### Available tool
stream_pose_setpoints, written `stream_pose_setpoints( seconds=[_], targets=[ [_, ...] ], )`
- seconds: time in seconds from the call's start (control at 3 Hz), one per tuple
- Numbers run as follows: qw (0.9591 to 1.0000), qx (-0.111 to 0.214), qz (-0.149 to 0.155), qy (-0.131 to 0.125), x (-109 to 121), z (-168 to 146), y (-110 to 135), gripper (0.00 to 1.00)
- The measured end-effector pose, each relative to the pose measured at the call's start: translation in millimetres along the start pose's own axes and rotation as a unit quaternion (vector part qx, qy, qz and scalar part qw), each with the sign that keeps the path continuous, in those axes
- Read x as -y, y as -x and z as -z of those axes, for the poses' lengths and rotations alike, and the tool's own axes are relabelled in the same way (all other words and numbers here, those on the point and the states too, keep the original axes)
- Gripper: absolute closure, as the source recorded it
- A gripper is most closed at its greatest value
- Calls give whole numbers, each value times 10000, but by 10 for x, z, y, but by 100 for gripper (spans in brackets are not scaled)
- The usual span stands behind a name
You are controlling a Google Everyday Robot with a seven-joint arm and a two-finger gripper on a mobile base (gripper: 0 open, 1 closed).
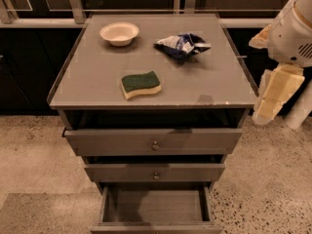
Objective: Place sponge into bottom drawer
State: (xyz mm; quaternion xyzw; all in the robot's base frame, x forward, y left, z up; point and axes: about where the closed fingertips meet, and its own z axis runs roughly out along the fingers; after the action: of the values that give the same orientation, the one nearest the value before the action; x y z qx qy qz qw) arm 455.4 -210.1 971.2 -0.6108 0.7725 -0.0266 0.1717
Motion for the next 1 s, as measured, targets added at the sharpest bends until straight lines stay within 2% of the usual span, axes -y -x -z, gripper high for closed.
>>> stream_pose_setpoints(
  seconds=[0.33,1.0],
  targets=[
    [9986,408,248,207,275,-413,334,0],
    [9897,1027,664,747,624,-1305,1105,0]
  ],
)
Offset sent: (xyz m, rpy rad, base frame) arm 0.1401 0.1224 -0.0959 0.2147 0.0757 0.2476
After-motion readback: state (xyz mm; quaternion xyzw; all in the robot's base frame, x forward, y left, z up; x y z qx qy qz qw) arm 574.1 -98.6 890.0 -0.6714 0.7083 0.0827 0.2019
